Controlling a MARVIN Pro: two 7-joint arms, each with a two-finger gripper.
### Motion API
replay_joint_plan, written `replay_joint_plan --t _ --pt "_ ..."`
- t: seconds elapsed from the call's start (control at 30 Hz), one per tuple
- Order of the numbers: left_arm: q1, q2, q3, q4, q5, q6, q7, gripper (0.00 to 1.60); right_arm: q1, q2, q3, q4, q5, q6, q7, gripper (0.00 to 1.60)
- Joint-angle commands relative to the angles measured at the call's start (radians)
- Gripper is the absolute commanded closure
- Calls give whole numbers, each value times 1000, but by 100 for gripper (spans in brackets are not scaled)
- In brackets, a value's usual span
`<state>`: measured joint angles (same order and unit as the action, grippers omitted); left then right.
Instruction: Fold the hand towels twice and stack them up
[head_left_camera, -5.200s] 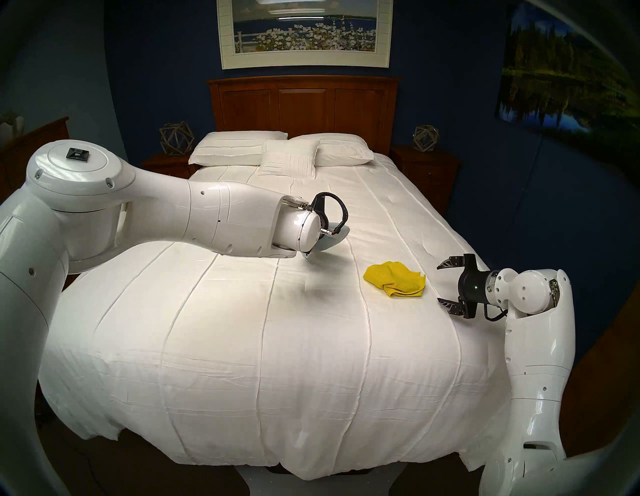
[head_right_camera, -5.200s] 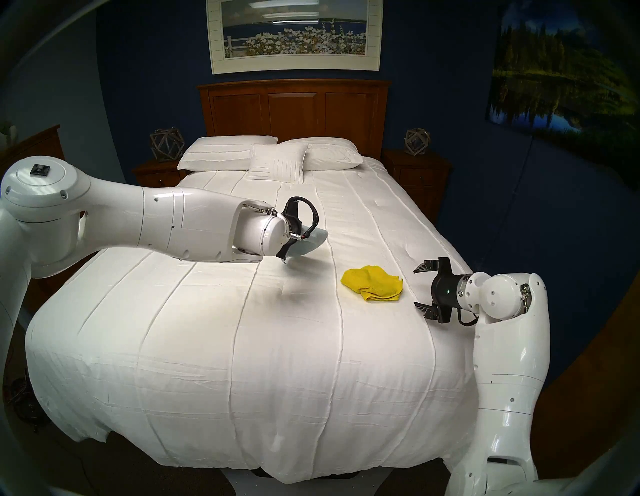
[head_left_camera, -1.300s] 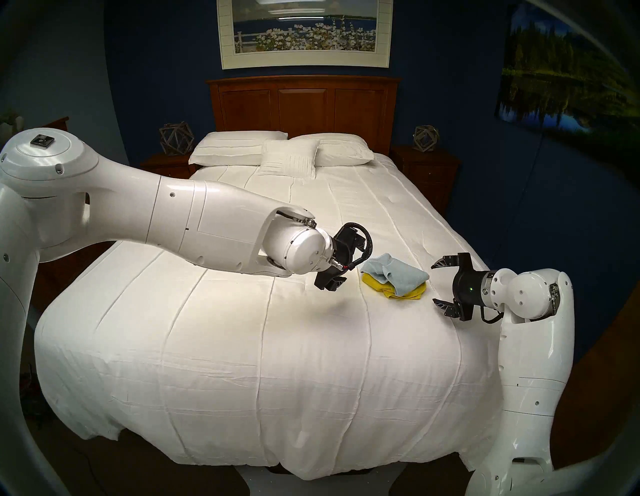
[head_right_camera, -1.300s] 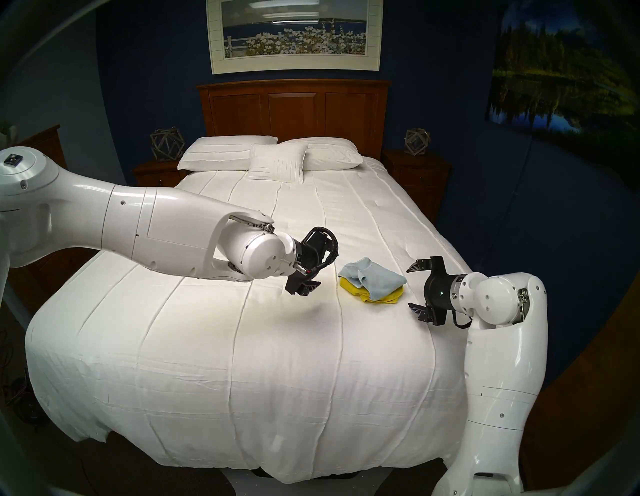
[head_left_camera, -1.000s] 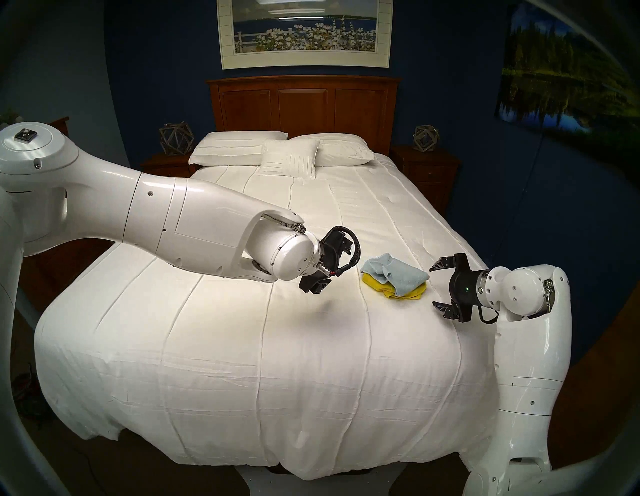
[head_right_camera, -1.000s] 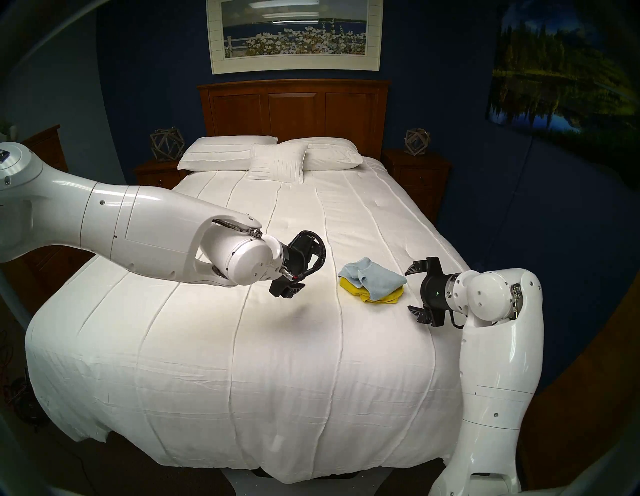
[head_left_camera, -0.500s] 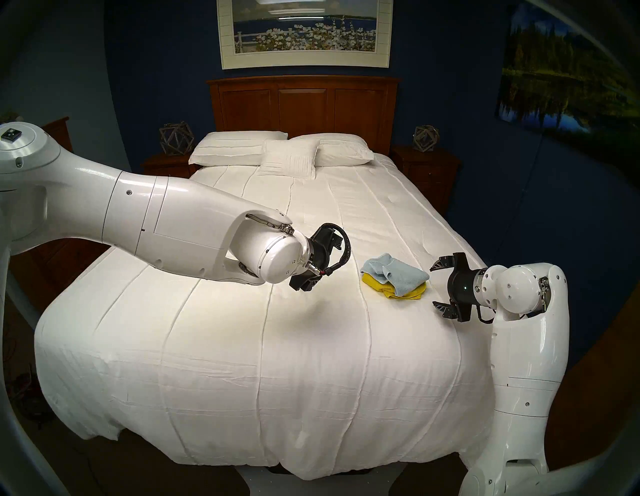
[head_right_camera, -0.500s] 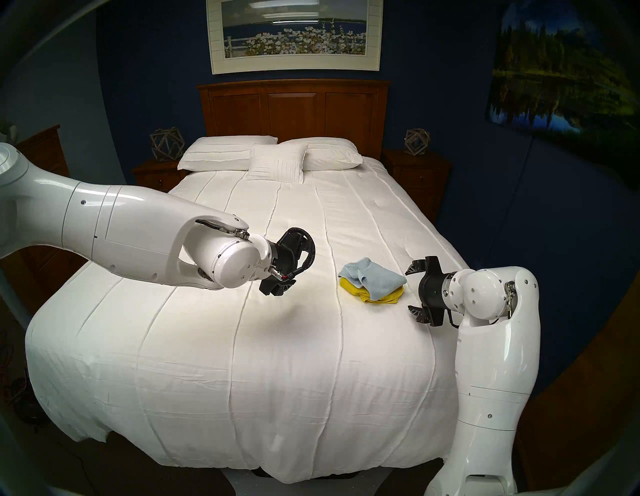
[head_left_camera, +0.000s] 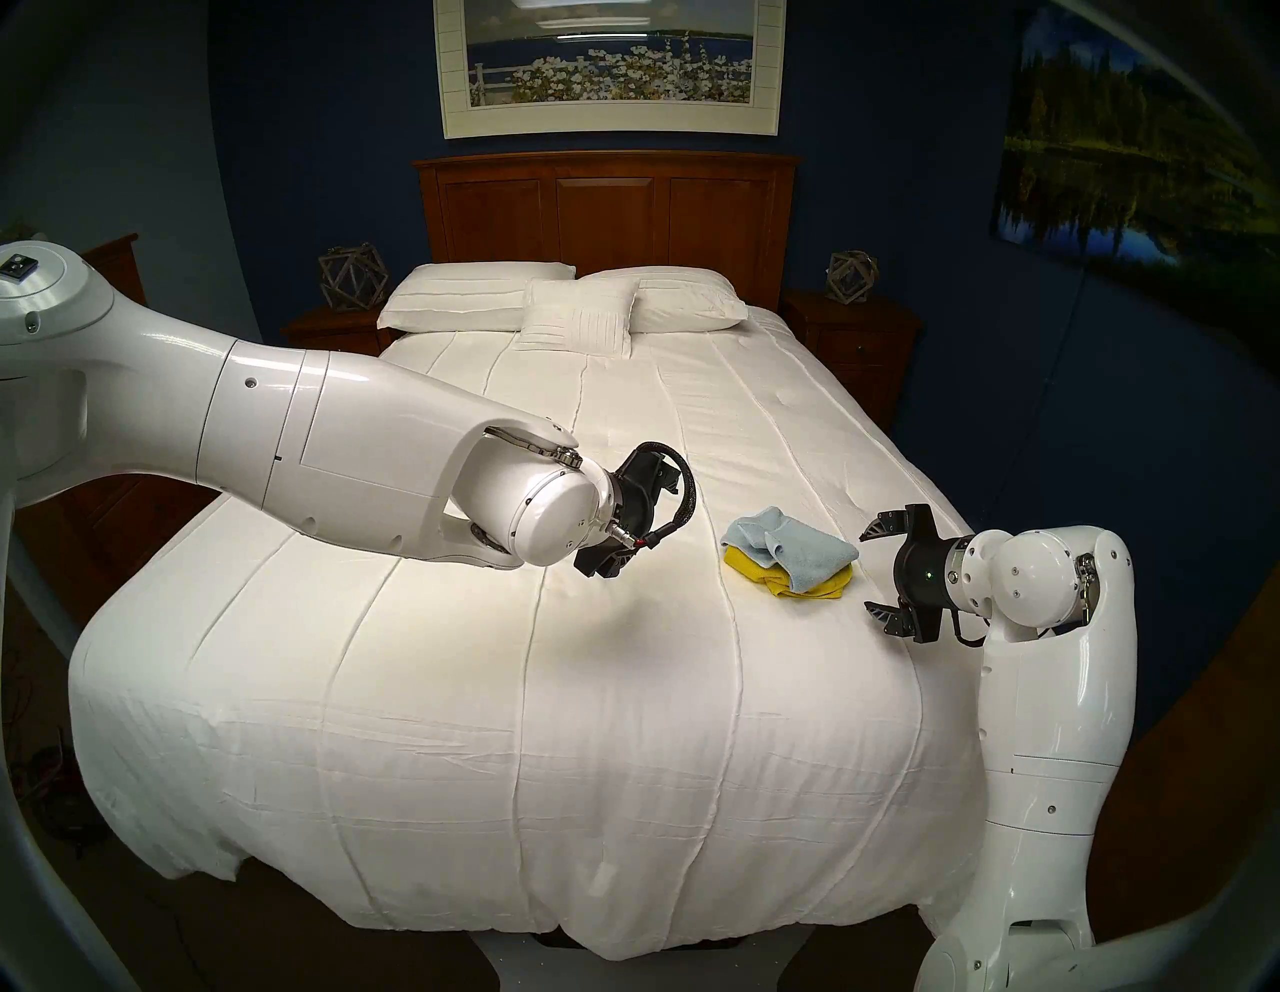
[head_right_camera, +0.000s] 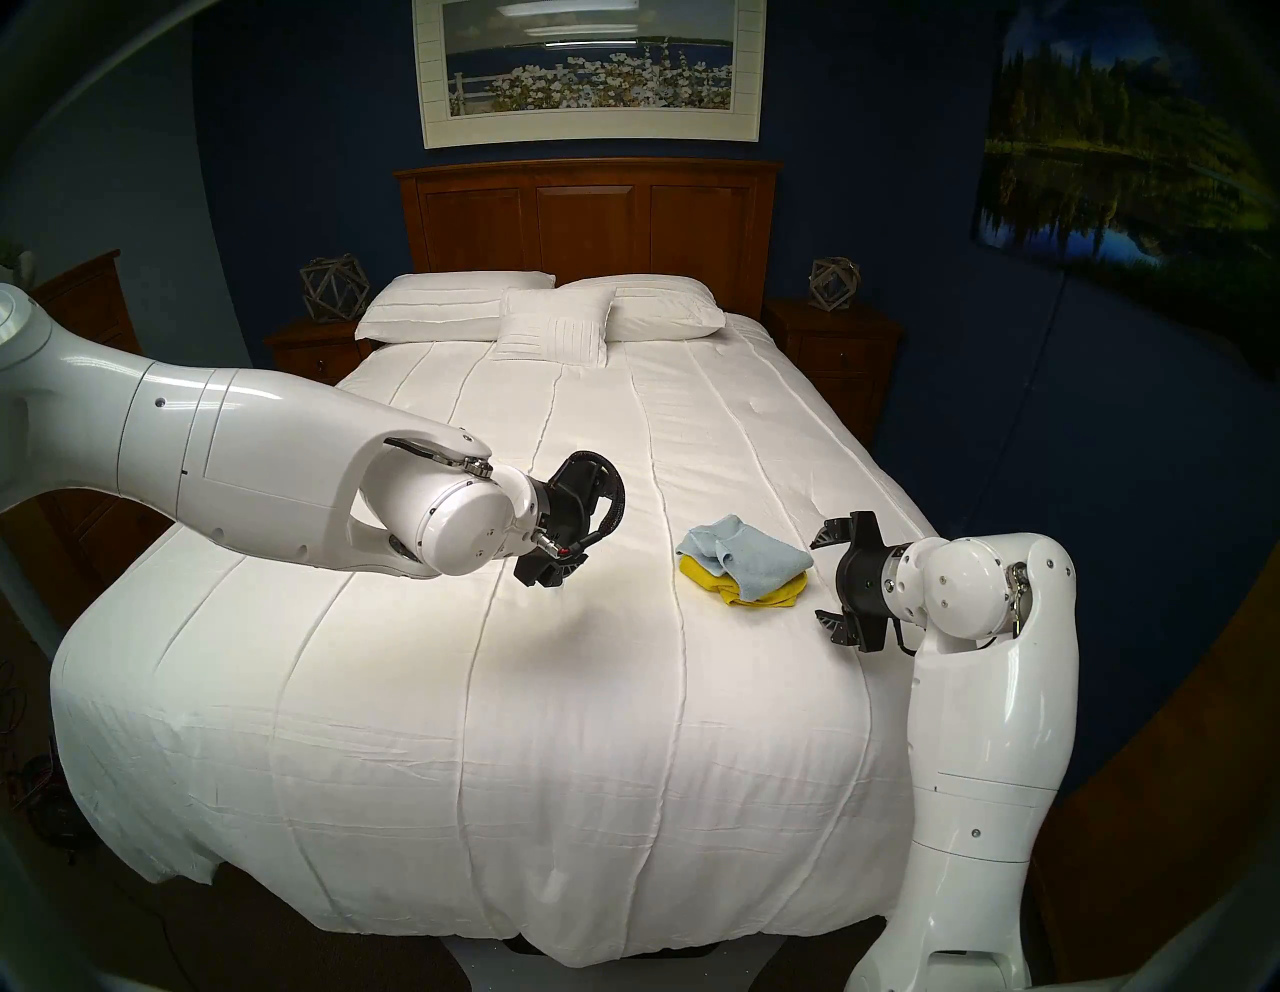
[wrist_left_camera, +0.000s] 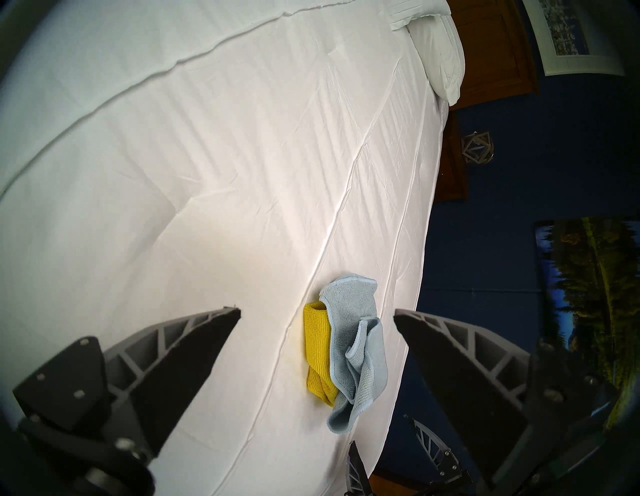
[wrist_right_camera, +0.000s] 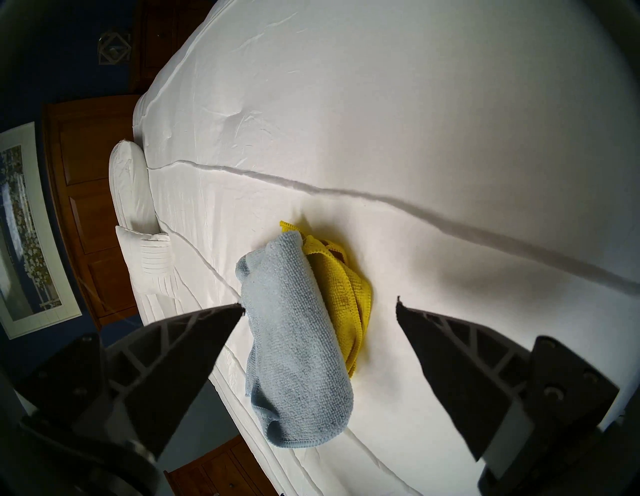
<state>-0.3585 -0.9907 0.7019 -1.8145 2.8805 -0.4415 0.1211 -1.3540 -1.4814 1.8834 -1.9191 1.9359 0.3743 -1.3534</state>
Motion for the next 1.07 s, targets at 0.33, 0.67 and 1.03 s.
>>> replay_joint_plan --t 0.33,0.67,1.03 --pt "-29 -2 -3 4 -1 4 -16 0 9 -1 -2 -24 5 8 6 0" --pt "-31 -3 -1 4 -1 5 -18 0 9 -2 -1 -24 5 9 6 0" --pt "-32 -4 1 4 -1 6 -19 0 9 -3 0 -24 4 10 5 0"
